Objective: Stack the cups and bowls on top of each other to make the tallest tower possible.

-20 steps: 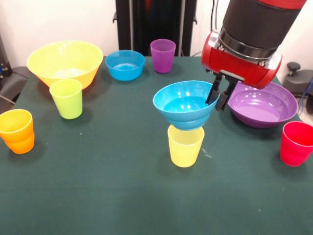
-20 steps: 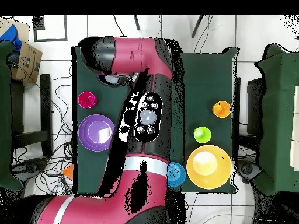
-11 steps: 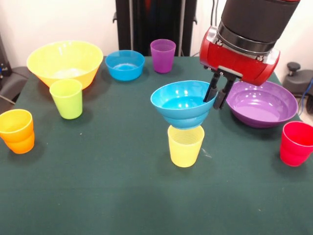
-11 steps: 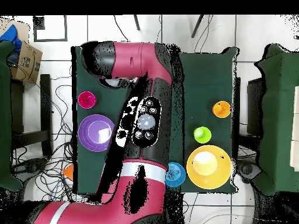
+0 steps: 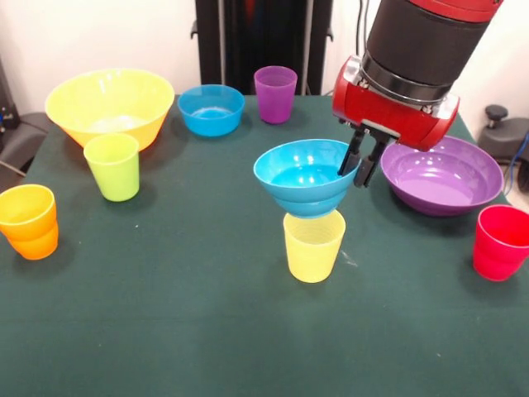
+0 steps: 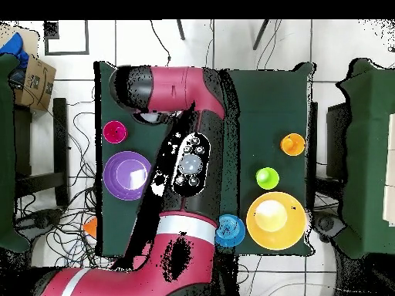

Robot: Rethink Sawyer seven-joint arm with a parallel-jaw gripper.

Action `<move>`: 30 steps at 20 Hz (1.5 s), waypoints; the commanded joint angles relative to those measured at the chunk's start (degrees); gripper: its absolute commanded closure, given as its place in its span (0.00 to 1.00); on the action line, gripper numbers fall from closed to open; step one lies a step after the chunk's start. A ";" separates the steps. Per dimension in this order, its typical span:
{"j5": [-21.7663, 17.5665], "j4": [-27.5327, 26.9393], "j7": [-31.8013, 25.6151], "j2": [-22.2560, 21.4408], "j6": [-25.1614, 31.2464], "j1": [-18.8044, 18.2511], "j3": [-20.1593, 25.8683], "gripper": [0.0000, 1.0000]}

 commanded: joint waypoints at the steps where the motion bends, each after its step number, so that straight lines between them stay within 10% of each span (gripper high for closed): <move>1: 1.01 6.79 11.40 1.66 -4.97 1.16 3.11 1.00; 30: 0.33 0.35 10.08 8.17 -1.85 3.00 -0.31 1.00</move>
